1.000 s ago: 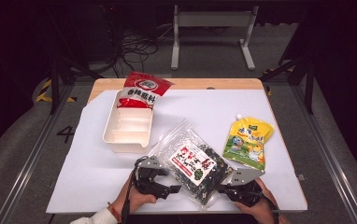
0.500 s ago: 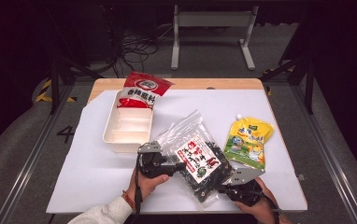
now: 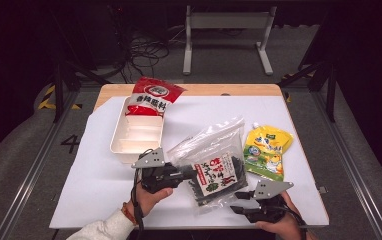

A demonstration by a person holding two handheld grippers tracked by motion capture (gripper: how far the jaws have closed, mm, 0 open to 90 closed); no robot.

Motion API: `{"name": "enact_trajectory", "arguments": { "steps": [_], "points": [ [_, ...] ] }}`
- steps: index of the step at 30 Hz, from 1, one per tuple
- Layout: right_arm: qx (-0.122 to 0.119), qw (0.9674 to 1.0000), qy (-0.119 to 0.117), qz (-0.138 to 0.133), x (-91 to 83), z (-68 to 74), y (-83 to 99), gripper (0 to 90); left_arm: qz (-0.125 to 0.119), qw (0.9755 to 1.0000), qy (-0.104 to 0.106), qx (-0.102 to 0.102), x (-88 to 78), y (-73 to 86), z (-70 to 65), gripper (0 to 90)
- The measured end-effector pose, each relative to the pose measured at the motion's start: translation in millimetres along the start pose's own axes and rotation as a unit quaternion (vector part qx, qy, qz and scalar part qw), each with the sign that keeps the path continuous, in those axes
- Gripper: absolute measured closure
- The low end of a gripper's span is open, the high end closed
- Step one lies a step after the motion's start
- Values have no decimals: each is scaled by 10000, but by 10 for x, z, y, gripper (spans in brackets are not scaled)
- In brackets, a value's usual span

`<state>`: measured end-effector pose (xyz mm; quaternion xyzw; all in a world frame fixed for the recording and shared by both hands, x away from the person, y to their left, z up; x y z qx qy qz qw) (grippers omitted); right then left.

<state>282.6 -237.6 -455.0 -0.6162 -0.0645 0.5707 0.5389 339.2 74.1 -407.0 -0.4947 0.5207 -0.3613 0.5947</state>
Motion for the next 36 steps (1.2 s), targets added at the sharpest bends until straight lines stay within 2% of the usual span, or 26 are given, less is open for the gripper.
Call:
{"name": "enact_trajectory", "arguments": {
  "steps": [1, 3, 7, 10, 12, 13, 14, 15, 16, 17, 18, 21, 22, 24, 25, 26, 29, 34, 36],
  "points": [
    [0, 10000, 0, 0, 0, 0, 0, 507, 0, 10000, 0, 0, 0, 0, 0, 796],
    [45, 9999, 59, -131, -58, -37, -14, 478, -12, 9999, -51, 150, -61, -45, -20, 798],
    [353, 9986, 2, -392, -142, -138, -22, 429, 22, 9990, -187, 402, -174, -124, -29, 800],
    [553, 9971, 108, -518, -171, -210, -23, 424, 17, 9979, -340, 543, -280, -182, -19, 801],
    [573, 9967, 175, -539, -177, -224, -21, 414, 21, 9975, -398, 588, -317, -201, -22, 801],
    [626, 9961, 259, -558, -185, -252, -15, 408, -27, 9964, -512, 678, -402, -240, -11, 802],
    [626, 9961, 259, -558, -185, -252, -15, 408, -27, 9964, -512, 678, -402, -240, -11, 802],
    [635, 9960, 287, -565, -190, -264, -10, 401, -64, 9957, -596, 704, -464, -263, 0, 802],
    [731, 9950, 309, -606, -197, -288, -3, 384, -115, 9943, -715, 782, -557, -297, 21, 802],
    [769, 9945, 329, -627, -199, -303, -2, 372, -115, 9943, -715, 782, -557, -297, 21, 803],
    [808, 9940, 368, -644, -198, -314, -2, 357, -210, 9928, -850, 813, -659, -337, 47, 803],
    [874, 9929, 426, -683, -208, -336, 11, 344, -280, 9897, -1058, 923, -801, -397, 104, 804],
    [878, 9928, 450, -674, -210, -341, 20, 336, -332, 9879, -1168, 967, -862, -419, 133, 804],
    [895, 9926, 502, -655, -210, -349, 29, 321, -376, 9871, -1238, 946, -909, -430, 155, 804],
    [928, 9919, 559, -658, -211, -360, 29, 305, -359, 9848, -1394, 972, -1008, -447, 206, 803],
    [928, 9919, 559, -658, -211, -360, 29, 305, -359, 9848, -1394, 972, -1008, -447, 206, 804],
    [908, 9913, 641, -699, -219, -353, 14, 290, -363, 9798, -1668, 1038, -1144, -466, 287, 804],
    [936, 9904, 721, -723, -227, -367, 14, 284, -382, 9751, -1927, 1027, -1319, -531, 422, 804],
    [971, 9896, 737, -758, -233, -383, 16, 284, -325, 9719, -2084, 1040, -1394, -584, 499, 803]
  ]
}}
Point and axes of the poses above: each handheld gripper's, and its own axes: x roughly forward along the jaws, y roughly out of its underside, z roughly to its left, the point moved 2 cm from there along x, roughly forward along the jaws, and after that the axes turned 13 degrees about x, right-handed, at the moved point
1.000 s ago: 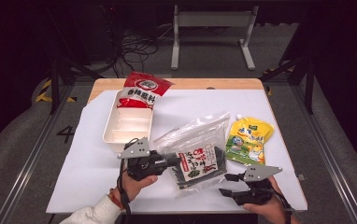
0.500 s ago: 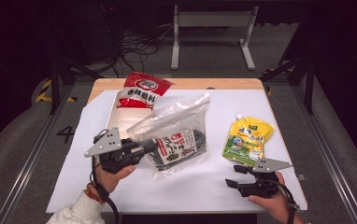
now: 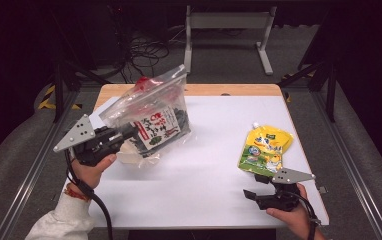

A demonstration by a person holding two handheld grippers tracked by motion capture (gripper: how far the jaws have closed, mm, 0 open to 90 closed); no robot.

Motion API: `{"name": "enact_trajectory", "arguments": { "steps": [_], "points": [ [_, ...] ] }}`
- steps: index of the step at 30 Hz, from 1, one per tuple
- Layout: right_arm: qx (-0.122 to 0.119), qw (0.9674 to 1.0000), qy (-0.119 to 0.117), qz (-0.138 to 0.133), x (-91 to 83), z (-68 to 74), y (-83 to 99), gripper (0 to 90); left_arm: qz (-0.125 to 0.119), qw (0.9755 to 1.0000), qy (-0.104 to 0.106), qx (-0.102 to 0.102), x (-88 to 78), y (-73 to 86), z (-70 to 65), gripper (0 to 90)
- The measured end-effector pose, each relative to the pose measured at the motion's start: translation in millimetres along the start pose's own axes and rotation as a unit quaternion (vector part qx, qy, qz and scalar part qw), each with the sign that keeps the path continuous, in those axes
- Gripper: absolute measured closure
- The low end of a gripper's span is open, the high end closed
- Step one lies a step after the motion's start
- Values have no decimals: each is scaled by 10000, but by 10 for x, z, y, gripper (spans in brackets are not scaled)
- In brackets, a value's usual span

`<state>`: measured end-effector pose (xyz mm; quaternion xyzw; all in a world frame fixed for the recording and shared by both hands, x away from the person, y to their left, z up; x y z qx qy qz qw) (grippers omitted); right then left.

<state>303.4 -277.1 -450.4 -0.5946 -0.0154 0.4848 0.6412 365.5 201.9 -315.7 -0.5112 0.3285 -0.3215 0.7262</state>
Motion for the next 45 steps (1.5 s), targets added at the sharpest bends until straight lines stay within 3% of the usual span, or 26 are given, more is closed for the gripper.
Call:
{"name": "enact_trajectory", "arguments": {
  "steps": [5, 9, 11, 17, 20, 22, 24, 28, 31, 37, 39, 43, 45],
  "points": [
    [31, 10000, 19, -14, -8, -14, 0, 282, 71, 9996, -250, 119, -42, -56, 172, 804],
    [28, 10000, 13, 6, 4, -6, 8, 281, 334, 9979, -471, 284, -39, -52, 384, 803],
    [16, 10000, -3, 34, 11, -1, 12, 280, 377, 9975, -500, 327, -32, -39, 418, 802],
    [-11, 9999, -26, 104, 33, 11, 21, 284, 585, 9953, -655, 406, 21, 95, 647, 803],
    [-105, 9997, -51, 213, 83, 34, 29, 286, 794, 9929, -737, 490, 91, 190, 764, 804],
    [-110, 9997, -51, 218, 87, 39, 29, 286, 820, 9927, -728, 509, 106, 205, 781, 804],
    [-102, 9997, -36, 230, 86, 38, 36, 284, 768, 9943, -590, 450, 181, 290, 795, 804],
    [-72, 9998, -3, 203, 65, 28, 34, 279, 992, 9912, -611, 636, 271, 324, 767, 804],
    [-73, 9996, 126, 230, 58, 24, 37, 266, 1033, 9913, -499, 653, 289, 325, 755, 805],
    [-31, 9997, 145, 201, 44, 21, 36, 257, 1062, 9929, -383, 388, 218, 368, 812, 805],
    [-19, 9997, 130, 200, 44, 23, 35, 255, 1091, 9926, -376, 389, 140, 333, 807, 804],
    [-33, 9996, 133, 236, 56, 22, 38, 253, 1209, 9912, -317, 445, 90, 292, 800, 804],
    [-31, 9995, 172, 268, 71, 20, 36, 252, 1412, 9890, -246, 378, 132, 316, 808, 805]
  ]
}}
Point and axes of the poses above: each handheld gripper's, and its own axes: x roughly forward along the jaws, y roughly out of its underside, z roughly to its left, the point moved 2 cm from there along x, roughly forward along the jaws, and after that the axes turned 13 degrees about x, right-handed, at the moved point
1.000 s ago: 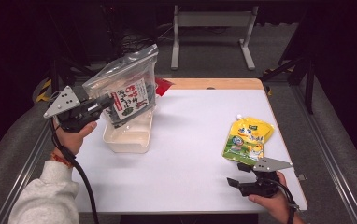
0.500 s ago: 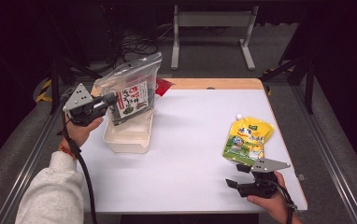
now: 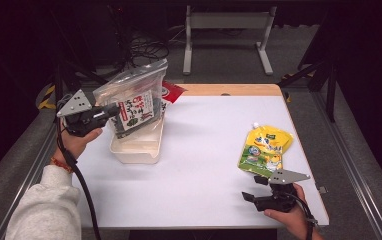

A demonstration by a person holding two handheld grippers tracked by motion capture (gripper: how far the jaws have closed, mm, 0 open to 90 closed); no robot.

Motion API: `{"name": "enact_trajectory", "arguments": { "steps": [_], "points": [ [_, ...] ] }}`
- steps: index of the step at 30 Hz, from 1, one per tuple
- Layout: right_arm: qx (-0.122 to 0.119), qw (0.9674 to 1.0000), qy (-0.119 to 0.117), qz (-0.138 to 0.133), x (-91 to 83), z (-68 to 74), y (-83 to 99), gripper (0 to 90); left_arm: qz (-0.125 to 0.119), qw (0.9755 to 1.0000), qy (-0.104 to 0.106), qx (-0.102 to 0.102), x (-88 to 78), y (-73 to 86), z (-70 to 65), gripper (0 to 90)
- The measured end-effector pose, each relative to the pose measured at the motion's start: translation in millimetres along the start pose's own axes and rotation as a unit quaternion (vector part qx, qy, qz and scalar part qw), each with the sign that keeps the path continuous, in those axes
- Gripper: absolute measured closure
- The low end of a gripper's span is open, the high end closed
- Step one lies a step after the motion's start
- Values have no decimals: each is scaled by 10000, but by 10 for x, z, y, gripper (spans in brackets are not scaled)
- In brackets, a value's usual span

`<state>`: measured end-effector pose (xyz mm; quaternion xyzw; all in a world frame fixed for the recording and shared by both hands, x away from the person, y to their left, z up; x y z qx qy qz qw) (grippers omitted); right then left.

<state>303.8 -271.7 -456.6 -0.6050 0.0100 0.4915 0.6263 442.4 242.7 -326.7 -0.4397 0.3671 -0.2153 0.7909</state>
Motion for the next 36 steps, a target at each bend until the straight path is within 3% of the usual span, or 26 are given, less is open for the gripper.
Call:
{"name": "enact_trajectory", "arguments": {
  "steps": [3, 9, 15, 20, 23, 25, 36],
  "points": [
    [-22, 10000, 70, 27, 7, 9, -3, 252, 98, 9999, -58, -52, 75, 11, -8, 805],
    [-67, 10000, 4, -4, -6, 29, -4, 250, 66, 9999, -97, 3, 152, 59, -59, 805],
    [-129, 9999, 52, 7, -9, 37, -10, 248, -8, 9997, -88, -222, 228, 151, -86, 806],
    [-109, 9999, 49, 12, -1, 33, -11, 248, -94, 9994, -104, -305, 207, 249, -88, 807],
    [-115, 9999, 54, 8, 1, 33, -13, 247, -242, 9981, -107, -556, 198, 353, -84, 807],
    [-118, 9999, 78, -4, -1, 33, -17, 253, -280, 9977, -115, -609, 189, 392, -89, 808],
    [-145, 9998, 110, -51, -15, 29, -43, 248, -336, 9969, -136, -692, 179, 456, -109, 808]
  ]
}}
Point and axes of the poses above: each handheld gripper's, and its own axes: x roughly forward along the jaws, y roughly out of its underside, z roughly to its left, the point moved 2 cm from there along x, roughly forward along the jaws, and after that the axes turned 13 degrees about x, right-handed, at the moved point
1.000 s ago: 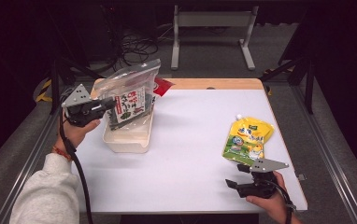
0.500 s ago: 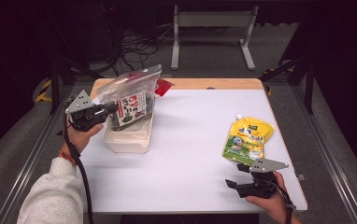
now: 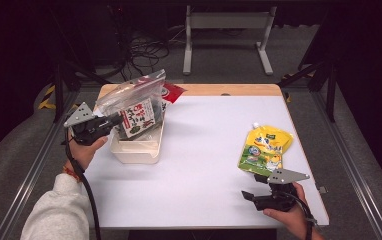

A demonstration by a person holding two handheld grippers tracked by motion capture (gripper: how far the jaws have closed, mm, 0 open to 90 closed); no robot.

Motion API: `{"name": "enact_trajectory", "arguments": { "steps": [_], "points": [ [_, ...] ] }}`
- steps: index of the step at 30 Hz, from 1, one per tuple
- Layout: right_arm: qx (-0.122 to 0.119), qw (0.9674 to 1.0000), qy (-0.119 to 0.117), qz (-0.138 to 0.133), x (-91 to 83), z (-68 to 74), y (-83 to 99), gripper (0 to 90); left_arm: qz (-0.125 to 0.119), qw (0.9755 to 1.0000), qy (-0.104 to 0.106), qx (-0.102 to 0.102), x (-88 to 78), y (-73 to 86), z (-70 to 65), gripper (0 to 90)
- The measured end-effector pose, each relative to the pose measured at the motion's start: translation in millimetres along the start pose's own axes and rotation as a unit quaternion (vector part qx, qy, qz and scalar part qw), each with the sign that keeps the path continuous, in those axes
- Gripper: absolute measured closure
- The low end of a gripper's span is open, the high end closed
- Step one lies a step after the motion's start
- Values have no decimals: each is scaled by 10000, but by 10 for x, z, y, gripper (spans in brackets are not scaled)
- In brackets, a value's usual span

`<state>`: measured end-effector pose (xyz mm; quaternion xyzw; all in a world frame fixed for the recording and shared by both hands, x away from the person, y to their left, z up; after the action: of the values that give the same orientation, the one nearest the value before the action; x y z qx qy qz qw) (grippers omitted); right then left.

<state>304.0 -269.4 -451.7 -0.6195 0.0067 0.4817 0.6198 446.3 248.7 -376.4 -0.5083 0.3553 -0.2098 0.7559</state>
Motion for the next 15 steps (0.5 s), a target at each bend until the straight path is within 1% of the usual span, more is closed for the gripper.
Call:
{"name": "enact_trajectory", "arguments": {
  "steps": [3, 5, 7, 9, 11, 15],
  "points": [
    [-16, 10000, -16, -7, -7, 2, -1, 248, -31, 10000, 13, -31, -3, 17, 0, 808],
    [-30, 10000, -21, -17, -16, 4, -5, 247, -76, 9999, 76, -68, -7, 36, 2, 807],
    [-32, 10000, 8, -26, -21, 2, -6, 247, -53, 9999, 103, -44, -12, 44, -1, 807],
    [-22, 10000, -6, -27, -20, -1, -7, 247, -42, 10000, 83, -6, -13, 41, -17, 807],
    [-25, 10000, -9, -31, -20, -1, -9, 247, -59, 9999, 89, -35, -15, 47, -19, 805],
    [-15, 10000, -1, -38, -30, -6, -11, 262, -51, 9998, -117, -120, -7, 52, -10, 797]
  ]
}}
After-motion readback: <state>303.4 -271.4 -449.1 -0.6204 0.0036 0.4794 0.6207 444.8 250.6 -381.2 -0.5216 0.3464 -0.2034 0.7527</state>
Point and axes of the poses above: each handheld gripper's, and its own axes: x roughly forward along the jaws, y roughly out of its underside, z roughly to its left, the point moved 2 cm from there along x, roughly forward along the jaws, and after that the axes turned 13 degrees about x, right-handed, at the moved point
